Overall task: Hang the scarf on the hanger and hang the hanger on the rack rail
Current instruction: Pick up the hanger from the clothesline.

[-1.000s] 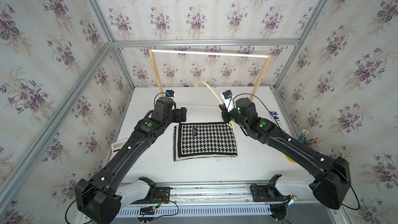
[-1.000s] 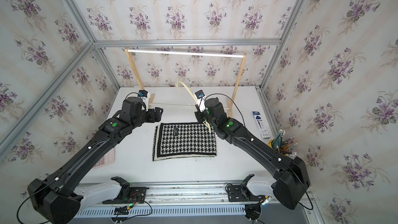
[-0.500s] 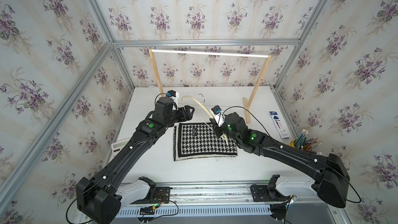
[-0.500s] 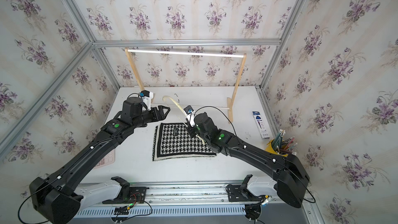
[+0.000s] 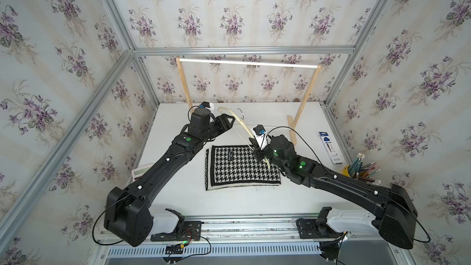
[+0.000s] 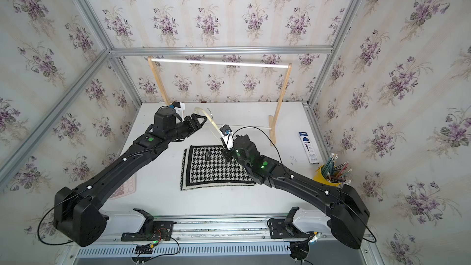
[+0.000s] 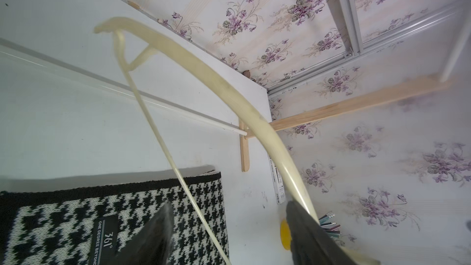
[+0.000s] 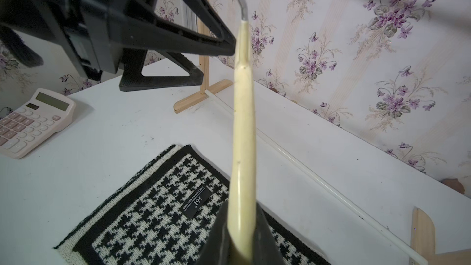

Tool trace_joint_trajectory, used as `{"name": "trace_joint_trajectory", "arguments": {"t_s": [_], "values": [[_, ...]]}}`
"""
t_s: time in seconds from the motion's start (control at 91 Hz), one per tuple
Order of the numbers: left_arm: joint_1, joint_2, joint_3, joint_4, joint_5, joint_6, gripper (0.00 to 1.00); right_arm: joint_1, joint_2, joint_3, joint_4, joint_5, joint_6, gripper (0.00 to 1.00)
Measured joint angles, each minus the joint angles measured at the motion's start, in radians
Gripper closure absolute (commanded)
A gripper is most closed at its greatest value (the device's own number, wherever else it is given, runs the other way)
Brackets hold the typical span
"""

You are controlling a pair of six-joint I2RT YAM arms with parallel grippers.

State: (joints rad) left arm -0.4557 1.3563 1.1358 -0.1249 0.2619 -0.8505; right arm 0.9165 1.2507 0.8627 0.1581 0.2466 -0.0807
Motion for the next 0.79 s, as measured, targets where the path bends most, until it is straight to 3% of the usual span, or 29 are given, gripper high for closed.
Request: {"name": "trace_joint_trajectory", "arguments": {"t_s": [0.198, 0.374, 0.791], "values": [[0.001, -0.066, 0.011, -0.021, -0.022, -0.014, 0.27, 0.009, 0.047, 0.0, 0.031, 0.036, -0.03, 1.0], [0.003, -0.125, 0.009, -0.045, -0.041, -0.01, 0.26, 0.038, 0.145, -0.004, 0.103, 0.217, -0.088, 1.0], [-0.024, -0.092, -0.007, -0.068, -0.006, -0.015, 0.22, 0.095, 0.318, 0.067, 0.261, 0.433, -0.211, 1.0]]}}
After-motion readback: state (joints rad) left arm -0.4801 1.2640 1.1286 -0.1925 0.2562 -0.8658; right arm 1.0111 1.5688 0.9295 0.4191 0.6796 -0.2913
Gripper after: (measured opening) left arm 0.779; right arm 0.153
